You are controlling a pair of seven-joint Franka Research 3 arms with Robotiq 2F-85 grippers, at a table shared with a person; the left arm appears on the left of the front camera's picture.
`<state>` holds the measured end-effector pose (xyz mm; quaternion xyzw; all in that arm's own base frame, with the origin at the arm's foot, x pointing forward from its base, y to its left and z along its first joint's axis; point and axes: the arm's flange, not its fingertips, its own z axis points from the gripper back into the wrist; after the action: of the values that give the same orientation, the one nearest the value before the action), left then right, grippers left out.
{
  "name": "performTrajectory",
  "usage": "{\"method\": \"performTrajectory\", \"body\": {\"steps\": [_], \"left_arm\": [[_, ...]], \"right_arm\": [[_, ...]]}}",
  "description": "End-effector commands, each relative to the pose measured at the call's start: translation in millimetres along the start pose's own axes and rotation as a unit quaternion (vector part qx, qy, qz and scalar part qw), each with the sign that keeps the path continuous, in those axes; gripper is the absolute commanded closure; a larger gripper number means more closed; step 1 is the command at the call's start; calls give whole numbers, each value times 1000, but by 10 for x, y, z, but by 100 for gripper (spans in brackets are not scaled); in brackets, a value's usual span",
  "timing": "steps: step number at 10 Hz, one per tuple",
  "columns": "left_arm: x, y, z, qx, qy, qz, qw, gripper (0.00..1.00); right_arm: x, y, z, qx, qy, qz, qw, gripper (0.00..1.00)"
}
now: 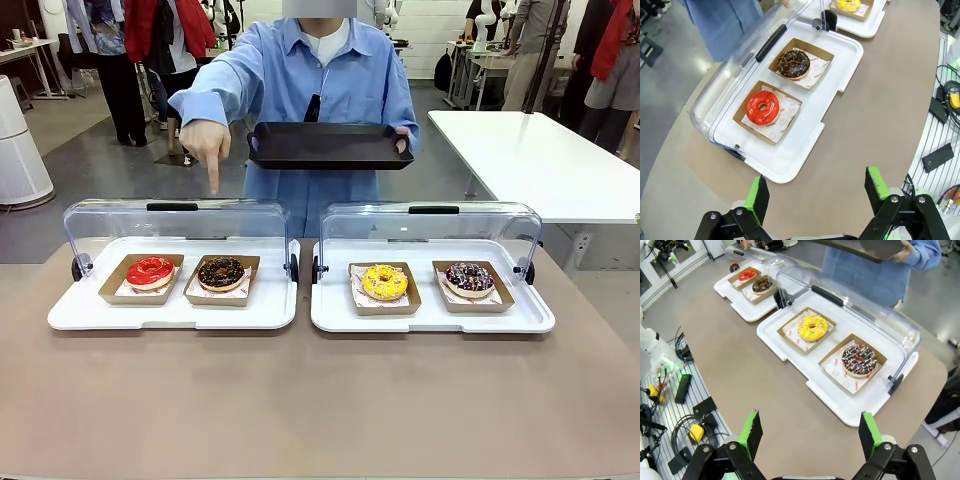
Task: Provide the desired donut to the person.
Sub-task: Pick up and lift the Paper togo box containing the Donut pointed at by the person.
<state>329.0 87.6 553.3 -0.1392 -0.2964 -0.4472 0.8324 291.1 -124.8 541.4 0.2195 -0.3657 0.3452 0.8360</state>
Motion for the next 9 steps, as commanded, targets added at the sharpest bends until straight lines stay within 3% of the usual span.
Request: {"method": "performTrajectory", "body": {"steps": [1, 9], "left_arm": [[-1, 13, 4, 0, -5, 1, 1000, 0], [-1, 13, 4, 0, -5, 1, 1000, 0]], "right_arm": [[-5, -18, -9, 7, -6, 4, 1000, 0], [-5, -18, -9, 7, -6, 4, 1000, 0]]}}
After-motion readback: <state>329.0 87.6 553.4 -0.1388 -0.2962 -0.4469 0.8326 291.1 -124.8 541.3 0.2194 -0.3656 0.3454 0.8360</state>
